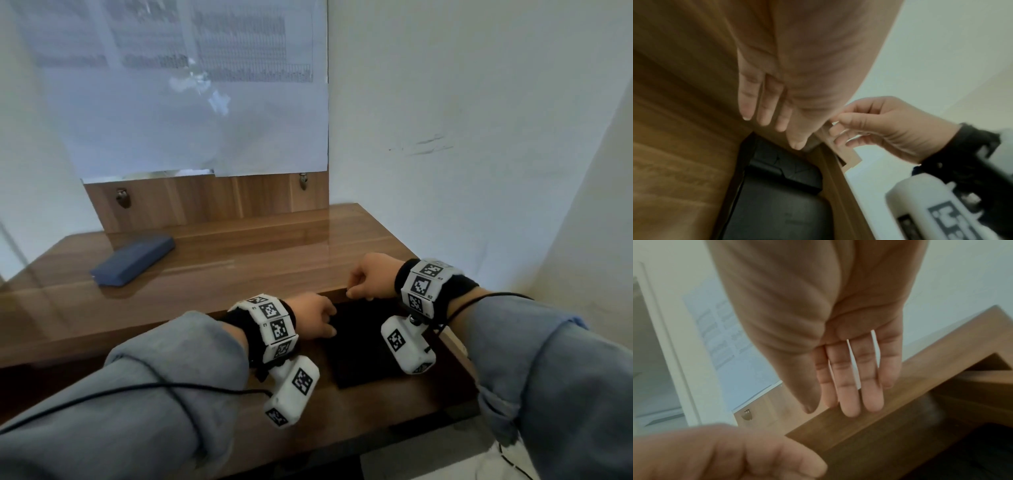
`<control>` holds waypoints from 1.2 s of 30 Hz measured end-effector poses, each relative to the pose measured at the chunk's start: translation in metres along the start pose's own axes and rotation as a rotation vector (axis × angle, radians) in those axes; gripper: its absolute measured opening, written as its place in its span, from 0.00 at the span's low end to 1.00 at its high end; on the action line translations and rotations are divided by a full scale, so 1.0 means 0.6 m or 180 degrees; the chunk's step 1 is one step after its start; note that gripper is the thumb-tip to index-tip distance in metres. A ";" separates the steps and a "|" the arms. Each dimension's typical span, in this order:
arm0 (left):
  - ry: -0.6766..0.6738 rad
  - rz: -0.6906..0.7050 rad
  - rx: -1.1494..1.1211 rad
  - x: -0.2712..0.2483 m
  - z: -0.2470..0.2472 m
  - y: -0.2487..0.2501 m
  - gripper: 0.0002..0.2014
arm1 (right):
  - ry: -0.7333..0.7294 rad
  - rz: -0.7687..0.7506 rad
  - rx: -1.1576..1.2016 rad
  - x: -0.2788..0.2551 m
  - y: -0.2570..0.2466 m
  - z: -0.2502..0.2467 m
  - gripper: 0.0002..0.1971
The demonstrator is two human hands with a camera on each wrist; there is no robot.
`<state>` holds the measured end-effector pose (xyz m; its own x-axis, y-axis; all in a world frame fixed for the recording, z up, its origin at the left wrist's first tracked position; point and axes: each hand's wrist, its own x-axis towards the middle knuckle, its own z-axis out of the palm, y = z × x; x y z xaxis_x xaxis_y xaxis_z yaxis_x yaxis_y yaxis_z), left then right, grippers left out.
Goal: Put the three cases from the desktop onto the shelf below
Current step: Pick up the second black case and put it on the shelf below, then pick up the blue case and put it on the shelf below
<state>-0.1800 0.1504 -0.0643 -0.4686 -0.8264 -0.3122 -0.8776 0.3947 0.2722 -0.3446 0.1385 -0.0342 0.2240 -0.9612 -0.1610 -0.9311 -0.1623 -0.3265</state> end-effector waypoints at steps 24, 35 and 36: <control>0.1696 -0.2775 -0.0488 -0.141 -0.149 -0.449 0.35 | -0.0122 -0.1000 0.0361 0.170 -0.353 0.055 0.10; 0.1591 -0.2650 -0.1110 -0.122 -0.160 -0.480 0.30 | -0.0177 -0.0816 0.0257 0.197 -0.354 0.058 0.11; 0.1560 -0.2608 -0.1137 -0.123 -0.161 -0.474 0.31 | -0.0172 -0.0790 0.0293 0.198 -0.355 0.059 0.10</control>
<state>0.1139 0.0602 -0.0309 0.4264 -0.8938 -0.1394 -0.7905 -0.4430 0.4229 -0.1097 0.0669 -0.0166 0.4594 -0.8808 -0.1143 -0.8164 -0.3681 -0.4450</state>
